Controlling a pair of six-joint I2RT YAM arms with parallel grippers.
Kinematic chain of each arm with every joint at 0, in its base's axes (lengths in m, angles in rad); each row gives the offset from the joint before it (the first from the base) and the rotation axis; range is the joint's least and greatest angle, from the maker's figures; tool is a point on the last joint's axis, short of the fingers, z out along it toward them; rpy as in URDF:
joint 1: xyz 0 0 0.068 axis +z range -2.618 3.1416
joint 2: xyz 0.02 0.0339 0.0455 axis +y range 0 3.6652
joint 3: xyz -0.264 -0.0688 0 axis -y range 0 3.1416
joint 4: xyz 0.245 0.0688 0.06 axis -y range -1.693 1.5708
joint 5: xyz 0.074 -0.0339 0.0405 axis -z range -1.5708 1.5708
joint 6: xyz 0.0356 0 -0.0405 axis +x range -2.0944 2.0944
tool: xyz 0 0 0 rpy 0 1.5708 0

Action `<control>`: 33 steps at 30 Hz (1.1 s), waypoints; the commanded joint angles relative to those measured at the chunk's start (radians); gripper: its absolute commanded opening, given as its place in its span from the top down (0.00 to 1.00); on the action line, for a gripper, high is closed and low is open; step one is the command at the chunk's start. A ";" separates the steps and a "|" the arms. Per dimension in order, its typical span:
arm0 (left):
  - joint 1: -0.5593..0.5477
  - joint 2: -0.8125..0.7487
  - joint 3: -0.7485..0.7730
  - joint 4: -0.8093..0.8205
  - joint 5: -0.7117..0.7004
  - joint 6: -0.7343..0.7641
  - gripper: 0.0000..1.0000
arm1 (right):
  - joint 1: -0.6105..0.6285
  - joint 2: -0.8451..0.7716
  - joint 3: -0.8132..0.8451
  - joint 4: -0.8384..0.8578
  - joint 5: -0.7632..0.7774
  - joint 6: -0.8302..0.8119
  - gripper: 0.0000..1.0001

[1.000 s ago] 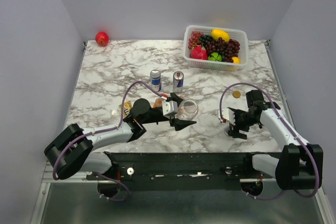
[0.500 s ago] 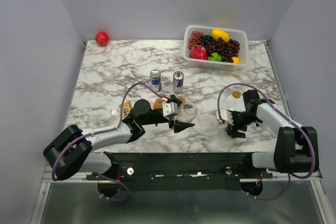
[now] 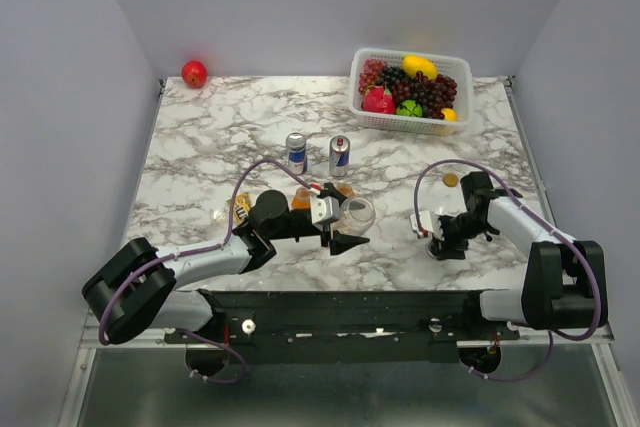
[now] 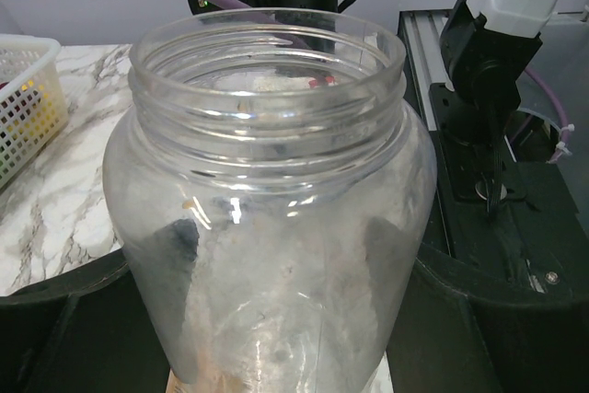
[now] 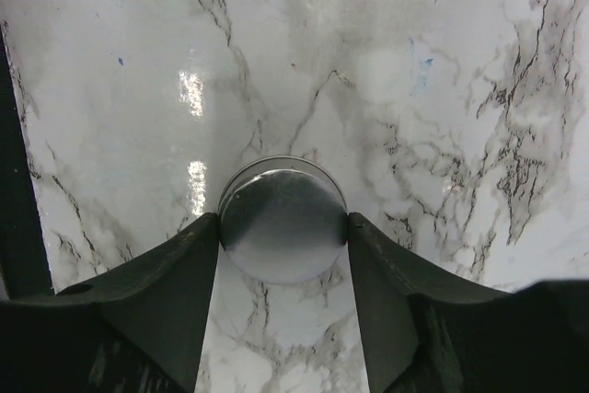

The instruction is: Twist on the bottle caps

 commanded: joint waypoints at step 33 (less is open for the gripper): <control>-0.069 -0.017 -0.258 0.398 -0.035 -0.052 1.00 | 0.803 0.042 1.091 -0.603 0.022 0.706 0.53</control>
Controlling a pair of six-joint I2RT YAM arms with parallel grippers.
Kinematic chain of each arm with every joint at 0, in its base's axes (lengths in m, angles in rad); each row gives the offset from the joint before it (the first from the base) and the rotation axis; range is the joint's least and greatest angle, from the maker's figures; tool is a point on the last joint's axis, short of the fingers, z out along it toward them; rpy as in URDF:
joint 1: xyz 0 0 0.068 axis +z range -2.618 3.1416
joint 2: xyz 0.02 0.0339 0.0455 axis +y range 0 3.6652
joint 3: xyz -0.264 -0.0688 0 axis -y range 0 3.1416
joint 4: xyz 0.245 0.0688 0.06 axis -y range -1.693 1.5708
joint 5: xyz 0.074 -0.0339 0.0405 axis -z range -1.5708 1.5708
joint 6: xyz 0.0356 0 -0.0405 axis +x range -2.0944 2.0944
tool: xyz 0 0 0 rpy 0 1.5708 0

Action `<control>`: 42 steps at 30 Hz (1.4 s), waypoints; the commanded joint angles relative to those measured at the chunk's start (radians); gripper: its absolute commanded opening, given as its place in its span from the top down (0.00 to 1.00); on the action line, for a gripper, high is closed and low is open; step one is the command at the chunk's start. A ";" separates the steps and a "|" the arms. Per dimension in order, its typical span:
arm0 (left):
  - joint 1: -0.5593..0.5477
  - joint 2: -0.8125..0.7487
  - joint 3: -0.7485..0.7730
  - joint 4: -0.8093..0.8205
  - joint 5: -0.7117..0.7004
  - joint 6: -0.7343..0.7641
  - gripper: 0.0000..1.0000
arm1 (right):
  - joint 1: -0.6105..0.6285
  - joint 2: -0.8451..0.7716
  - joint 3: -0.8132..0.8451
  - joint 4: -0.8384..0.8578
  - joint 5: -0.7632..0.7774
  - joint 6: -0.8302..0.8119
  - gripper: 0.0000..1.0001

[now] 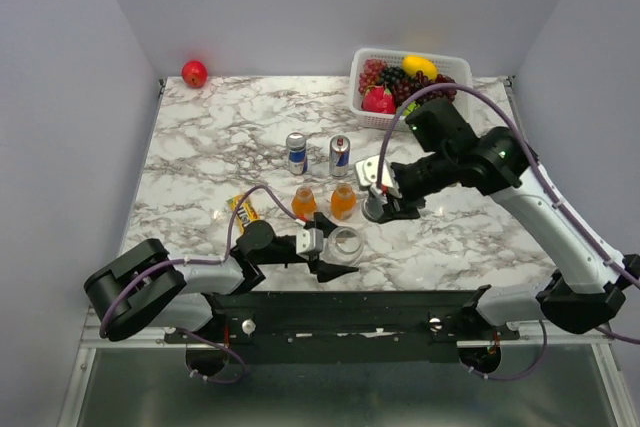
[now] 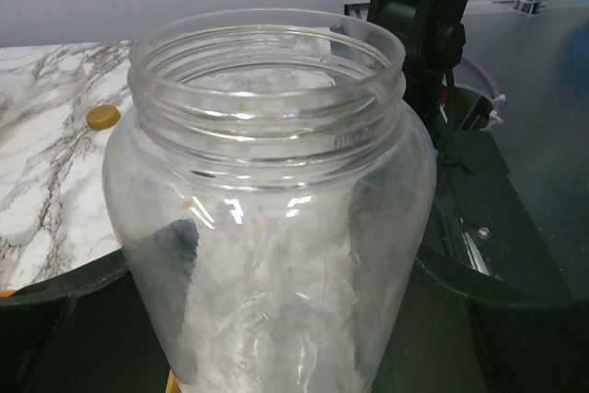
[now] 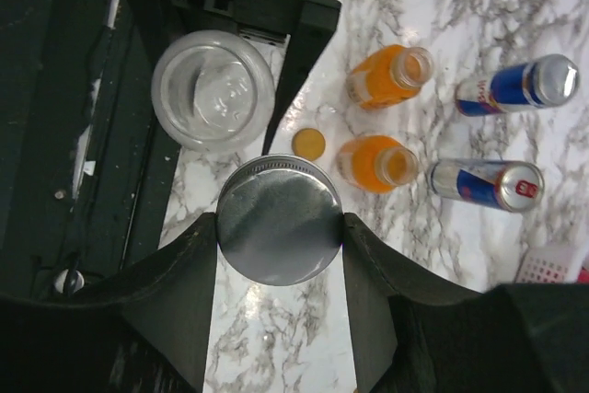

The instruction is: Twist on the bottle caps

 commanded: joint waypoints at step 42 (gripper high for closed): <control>-0.005 -0.021 -0.029 0.194 -0.084 -0.017 1.00 | 0.330 0.182 0.113 -0.220 0.202 0.170 0.49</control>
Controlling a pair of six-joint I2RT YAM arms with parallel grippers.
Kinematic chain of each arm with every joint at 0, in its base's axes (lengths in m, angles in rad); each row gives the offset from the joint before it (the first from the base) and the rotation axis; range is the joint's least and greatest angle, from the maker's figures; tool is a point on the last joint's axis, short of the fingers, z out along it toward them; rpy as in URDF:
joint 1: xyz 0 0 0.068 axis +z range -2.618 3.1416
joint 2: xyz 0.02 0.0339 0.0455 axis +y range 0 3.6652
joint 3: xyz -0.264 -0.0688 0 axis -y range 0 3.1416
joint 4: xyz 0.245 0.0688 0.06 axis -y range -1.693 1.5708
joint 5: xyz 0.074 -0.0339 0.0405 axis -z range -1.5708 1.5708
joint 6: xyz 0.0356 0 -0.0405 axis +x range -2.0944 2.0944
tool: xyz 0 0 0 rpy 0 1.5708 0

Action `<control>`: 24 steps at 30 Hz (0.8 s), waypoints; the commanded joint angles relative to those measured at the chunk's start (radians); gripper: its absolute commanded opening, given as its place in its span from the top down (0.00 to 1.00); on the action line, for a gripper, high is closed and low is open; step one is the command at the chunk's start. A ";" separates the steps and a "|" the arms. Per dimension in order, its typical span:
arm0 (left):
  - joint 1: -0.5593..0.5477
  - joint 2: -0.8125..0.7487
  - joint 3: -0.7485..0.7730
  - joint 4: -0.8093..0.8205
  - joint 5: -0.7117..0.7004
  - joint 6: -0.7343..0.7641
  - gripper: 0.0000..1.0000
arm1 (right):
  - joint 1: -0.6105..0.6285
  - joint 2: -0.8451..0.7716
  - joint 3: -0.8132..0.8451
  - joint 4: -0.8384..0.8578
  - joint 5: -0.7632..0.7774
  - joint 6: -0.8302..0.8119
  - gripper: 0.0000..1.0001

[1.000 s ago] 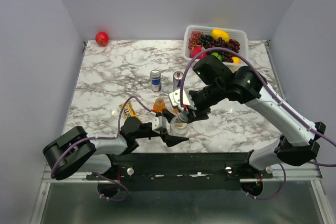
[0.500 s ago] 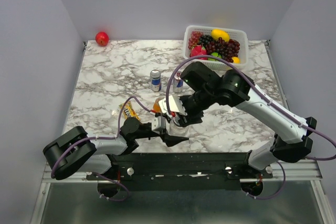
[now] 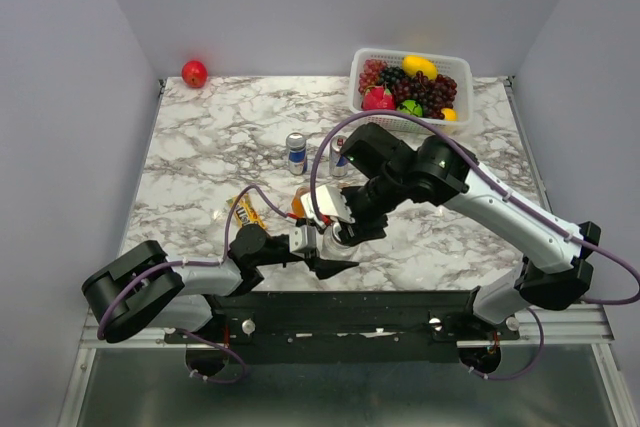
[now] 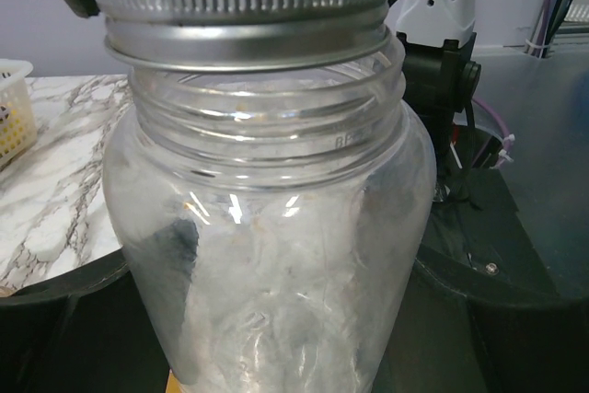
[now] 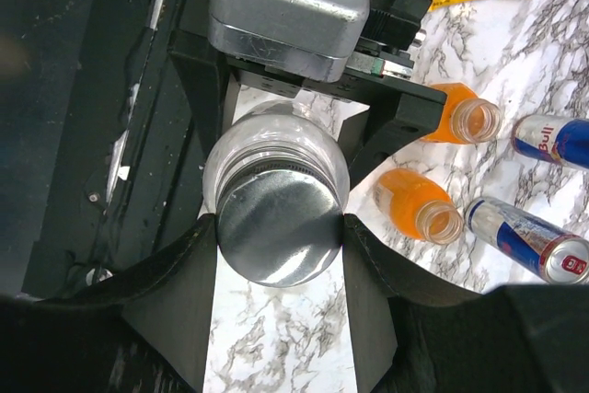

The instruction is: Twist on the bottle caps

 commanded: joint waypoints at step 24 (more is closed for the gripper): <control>-0.005 -0.004 -0.002 0.075 -0.058 0.027 1.00 | 0.046 0.051 0.001 -0.193 0.122 0.101 0.42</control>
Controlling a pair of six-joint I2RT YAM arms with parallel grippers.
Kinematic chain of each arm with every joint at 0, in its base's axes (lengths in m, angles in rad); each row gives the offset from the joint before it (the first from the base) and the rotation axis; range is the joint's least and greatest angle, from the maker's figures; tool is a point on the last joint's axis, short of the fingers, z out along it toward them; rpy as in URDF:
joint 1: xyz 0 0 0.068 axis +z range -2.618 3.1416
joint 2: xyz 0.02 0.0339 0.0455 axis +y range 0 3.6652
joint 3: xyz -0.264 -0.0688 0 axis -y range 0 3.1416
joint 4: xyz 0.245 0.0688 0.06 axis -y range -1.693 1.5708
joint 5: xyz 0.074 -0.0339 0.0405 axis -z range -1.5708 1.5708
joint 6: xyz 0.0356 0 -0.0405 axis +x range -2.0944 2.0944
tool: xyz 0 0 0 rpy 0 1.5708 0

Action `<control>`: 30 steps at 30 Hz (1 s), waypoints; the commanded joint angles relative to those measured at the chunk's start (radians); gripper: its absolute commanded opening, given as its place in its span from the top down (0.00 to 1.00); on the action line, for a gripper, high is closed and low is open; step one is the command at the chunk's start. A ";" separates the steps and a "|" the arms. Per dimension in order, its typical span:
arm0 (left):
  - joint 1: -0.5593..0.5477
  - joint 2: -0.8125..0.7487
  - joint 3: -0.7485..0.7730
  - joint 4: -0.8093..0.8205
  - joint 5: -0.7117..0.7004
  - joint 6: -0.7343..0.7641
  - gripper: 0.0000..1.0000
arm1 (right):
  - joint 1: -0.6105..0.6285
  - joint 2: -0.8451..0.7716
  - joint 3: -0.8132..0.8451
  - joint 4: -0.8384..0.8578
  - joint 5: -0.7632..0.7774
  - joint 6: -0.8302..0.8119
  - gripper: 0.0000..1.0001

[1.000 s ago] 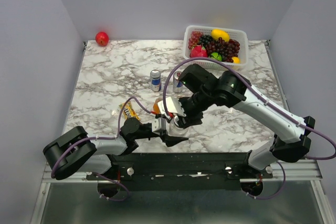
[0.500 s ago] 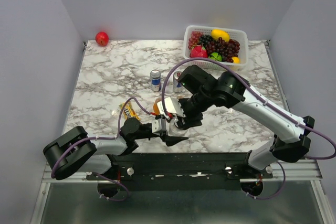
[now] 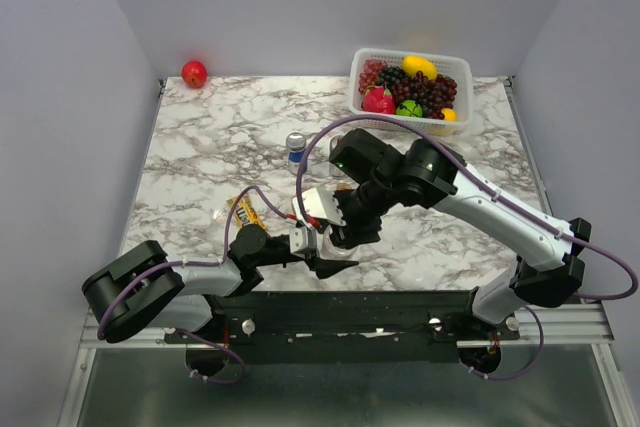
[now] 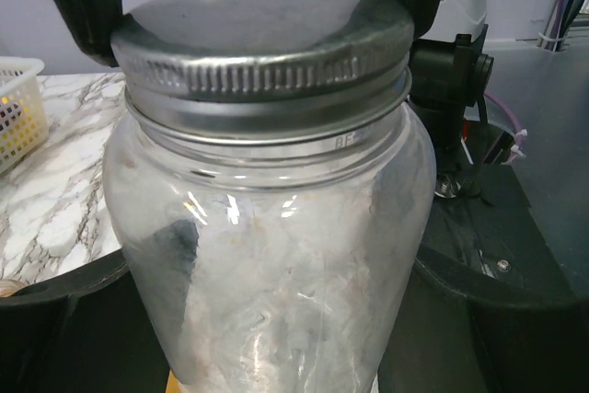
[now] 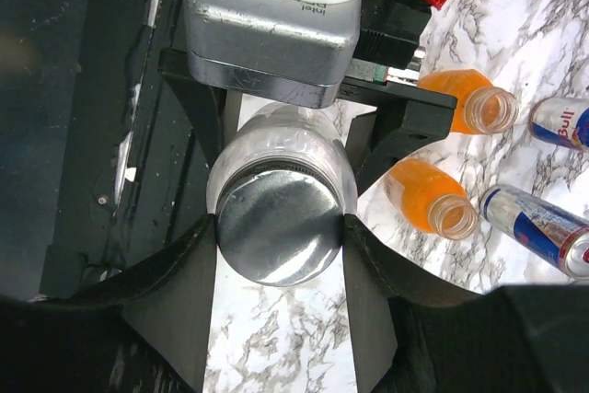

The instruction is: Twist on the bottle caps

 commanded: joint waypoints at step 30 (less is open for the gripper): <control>0.000 0.011 0.004 0.035 -0.016 -0.048 1.00 | 0.004 -0.134 -0.112 -0.003 -0.041 0.020 0.01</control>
